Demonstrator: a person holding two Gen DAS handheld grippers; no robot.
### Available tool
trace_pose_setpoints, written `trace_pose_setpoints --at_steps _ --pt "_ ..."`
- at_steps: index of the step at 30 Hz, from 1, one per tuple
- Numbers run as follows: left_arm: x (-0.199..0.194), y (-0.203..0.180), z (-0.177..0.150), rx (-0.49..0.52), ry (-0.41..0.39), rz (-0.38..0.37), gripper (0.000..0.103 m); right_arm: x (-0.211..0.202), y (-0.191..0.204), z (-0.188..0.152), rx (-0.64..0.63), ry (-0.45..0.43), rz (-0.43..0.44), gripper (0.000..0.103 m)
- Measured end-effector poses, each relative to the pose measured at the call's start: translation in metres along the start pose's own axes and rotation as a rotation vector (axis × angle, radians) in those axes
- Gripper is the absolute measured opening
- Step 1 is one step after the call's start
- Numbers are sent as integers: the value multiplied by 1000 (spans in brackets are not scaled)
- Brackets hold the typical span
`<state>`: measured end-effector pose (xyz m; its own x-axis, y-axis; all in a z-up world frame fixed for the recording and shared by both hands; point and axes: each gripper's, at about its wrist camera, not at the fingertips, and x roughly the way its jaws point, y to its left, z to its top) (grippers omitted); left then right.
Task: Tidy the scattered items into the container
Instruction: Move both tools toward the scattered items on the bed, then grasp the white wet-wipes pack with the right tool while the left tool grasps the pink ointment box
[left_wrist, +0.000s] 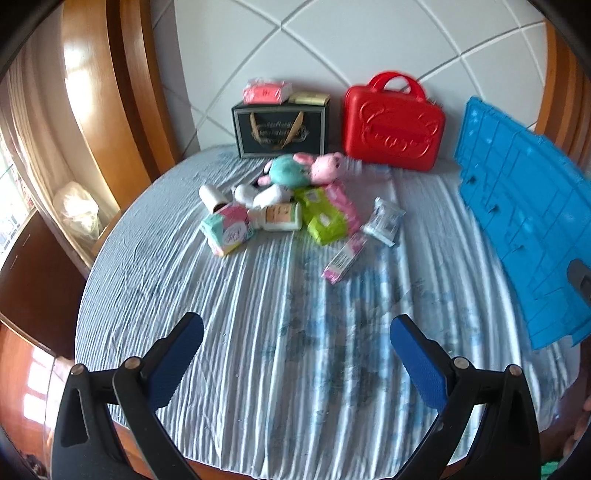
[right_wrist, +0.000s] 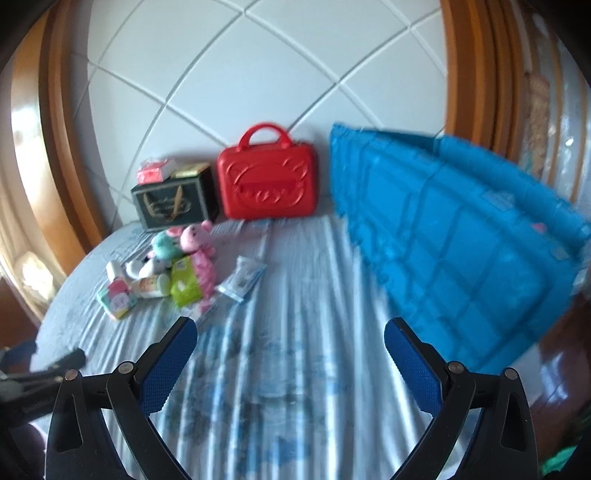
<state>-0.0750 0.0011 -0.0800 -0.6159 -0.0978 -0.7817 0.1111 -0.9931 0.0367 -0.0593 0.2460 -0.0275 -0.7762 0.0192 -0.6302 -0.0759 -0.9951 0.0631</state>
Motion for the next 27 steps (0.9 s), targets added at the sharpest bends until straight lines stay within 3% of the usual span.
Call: trace_pose_setpoints --at_steps 6,9,12,14,18,20,24,27 --pt "61 7 19 19 40 -43 103 56 27 3 -36 76 8 103" --pt "101 -5 31 58 90 -70 103 92 40 6 -54 144 6 103" --pt "143 -21 41 74 136 -86 102 118 44 7 -53 151 -26 103" --pt "171 -35 47 90 149 -102 96 142 43 8 -60 170 -27 101" --pt "223 -64 53 118 164 -118 84 192 38 12 -53 225 -12 71" --pt "242 -71 51 107 163 -126 80 217 38 12 -62 244 5 68" --pt "270 -78 44 69 153 -120 52 265 42 6 -70 284 62 68" --pt "280 -76 49 34 130 -114 49 295 50 5 -72 314 94 68"
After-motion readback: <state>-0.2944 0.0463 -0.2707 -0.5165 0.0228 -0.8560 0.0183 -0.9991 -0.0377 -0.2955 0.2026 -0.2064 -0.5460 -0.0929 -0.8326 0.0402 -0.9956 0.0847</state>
